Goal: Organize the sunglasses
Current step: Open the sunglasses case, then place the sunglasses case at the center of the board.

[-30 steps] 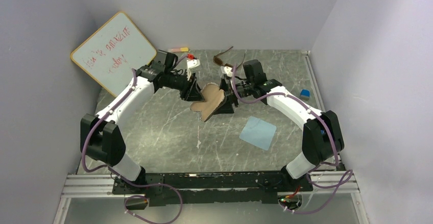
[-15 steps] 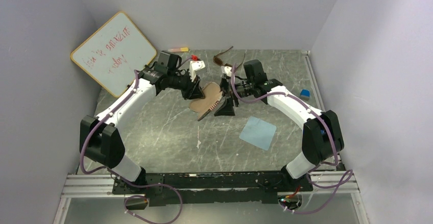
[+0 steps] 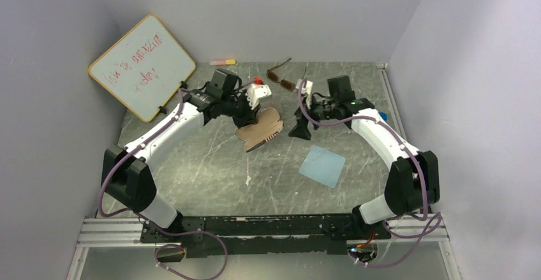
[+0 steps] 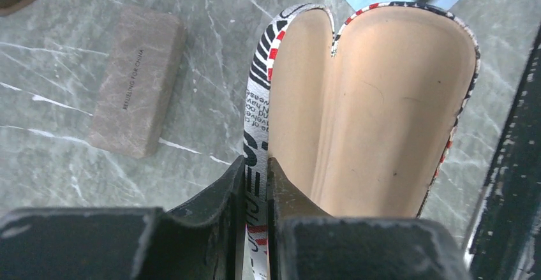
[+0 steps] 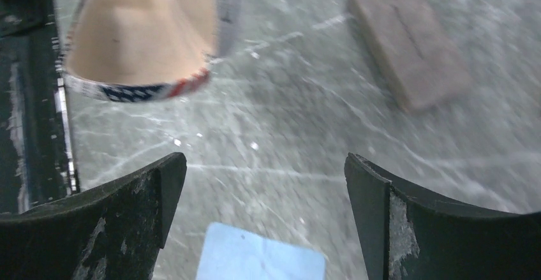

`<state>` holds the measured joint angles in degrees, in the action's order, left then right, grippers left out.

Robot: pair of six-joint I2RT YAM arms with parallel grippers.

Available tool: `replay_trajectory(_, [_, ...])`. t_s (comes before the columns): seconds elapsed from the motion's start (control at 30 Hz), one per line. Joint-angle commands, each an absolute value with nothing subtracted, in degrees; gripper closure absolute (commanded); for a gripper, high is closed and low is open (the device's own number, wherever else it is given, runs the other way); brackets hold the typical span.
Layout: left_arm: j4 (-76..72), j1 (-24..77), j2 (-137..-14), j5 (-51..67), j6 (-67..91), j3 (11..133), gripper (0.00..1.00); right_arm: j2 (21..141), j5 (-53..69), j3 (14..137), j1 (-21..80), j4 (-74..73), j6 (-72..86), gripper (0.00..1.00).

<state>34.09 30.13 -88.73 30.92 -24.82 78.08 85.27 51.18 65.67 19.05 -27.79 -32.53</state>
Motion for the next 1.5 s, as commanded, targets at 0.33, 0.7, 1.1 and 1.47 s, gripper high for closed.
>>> replay_trajectory(0.33, [27.4,39.5,-92.3,4.6,-36.6,81.2,0.84,76.5,40.9,61.3,5.4,-15.9,-21.9,0.0])
replay_trajectory(0.7, [20.1,45.3,-97.6,-7.0,-44.7,78.0,0.85,75.9,43.2,60.1,3.0,-14.2,-20.4,0.0])
replay_trajectory(1.1, [12.8,45.7,-103.5,-11.6,-51.6,75.2,0.86,76.3,46.4,59.5,0.5,-13.8,-19.3,0.0])
replay_trajectory(1.47, [6.4,45.8,-107.1,-16.0,-53.6,74.0,0.87,77.1,48.0,59.5,0.3,-14.0,-19.1,0.0])
